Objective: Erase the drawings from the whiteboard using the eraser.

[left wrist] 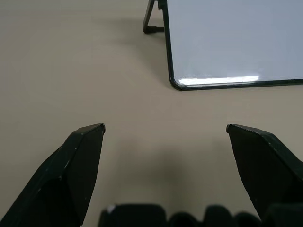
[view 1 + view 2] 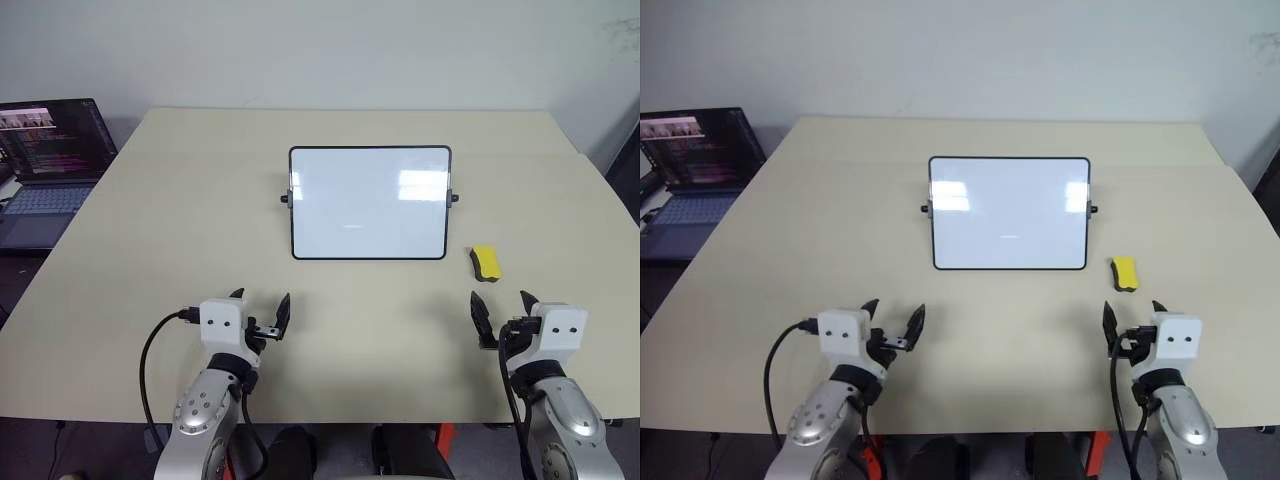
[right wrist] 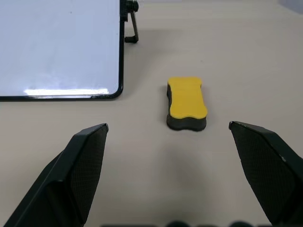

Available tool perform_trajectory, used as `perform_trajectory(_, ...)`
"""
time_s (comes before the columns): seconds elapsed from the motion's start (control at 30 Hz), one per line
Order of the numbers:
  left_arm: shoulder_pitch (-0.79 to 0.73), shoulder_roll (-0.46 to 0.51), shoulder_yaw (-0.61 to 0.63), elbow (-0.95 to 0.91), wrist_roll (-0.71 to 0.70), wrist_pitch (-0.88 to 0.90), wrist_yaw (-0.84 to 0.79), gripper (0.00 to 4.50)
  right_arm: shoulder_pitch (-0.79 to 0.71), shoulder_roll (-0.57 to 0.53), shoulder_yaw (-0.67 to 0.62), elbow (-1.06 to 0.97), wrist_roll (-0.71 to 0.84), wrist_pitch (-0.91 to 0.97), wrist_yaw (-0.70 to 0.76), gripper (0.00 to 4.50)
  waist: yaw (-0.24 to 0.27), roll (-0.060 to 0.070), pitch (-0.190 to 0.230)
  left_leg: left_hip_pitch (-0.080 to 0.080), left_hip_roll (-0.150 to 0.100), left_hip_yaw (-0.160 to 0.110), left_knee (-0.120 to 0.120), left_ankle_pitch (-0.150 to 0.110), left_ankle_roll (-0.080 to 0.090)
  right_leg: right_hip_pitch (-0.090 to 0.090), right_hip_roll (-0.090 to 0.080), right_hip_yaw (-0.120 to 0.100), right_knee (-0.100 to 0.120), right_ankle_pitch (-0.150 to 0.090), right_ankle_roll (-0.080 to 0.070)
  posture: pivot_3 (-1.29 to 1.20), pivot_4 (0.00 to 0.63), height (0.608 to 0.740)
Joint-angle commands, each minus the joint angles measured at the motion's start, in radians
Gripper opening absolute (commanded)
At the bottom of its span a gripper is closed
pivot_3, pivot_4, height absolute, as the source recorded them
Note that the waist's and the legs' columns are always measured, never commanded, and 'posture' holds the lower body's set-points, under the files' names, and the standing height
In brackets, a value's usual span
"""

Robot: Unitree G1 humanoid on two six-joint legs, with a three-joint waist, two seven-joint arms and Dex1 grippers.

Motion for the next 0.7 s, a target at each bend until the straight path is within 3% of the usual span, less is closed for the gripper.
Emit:
perform_trajectory(0.03,0.012,-0.013,-0.008,-0.044,0.013,-0.055,0.013,4.5,0.023,0.032,0.02,-0.005,-0.01,-0.083,-0.009,4.46,0.0,0.0,-0.001,0.0,0.0,0.0,0.0,0.0,0.0,0.0,0.0,0.0,0.0,0.0,0.0,0.0,0.15,0.74)
perform_trajectory(0.7,-0.009,-0.024,-0.047,-0.025,0.038,-0.087,0.02,4.5,0.073,0.02,-0.016,0.019,-0.022,-0.215,-0.011,4.46,0.0,0.0,0.0,0.0,0.0,0.0,0.0,0.0,0.0,0.0,0.0,0.0,0.0,0.0,0.0,0.0,0.15,0.74)
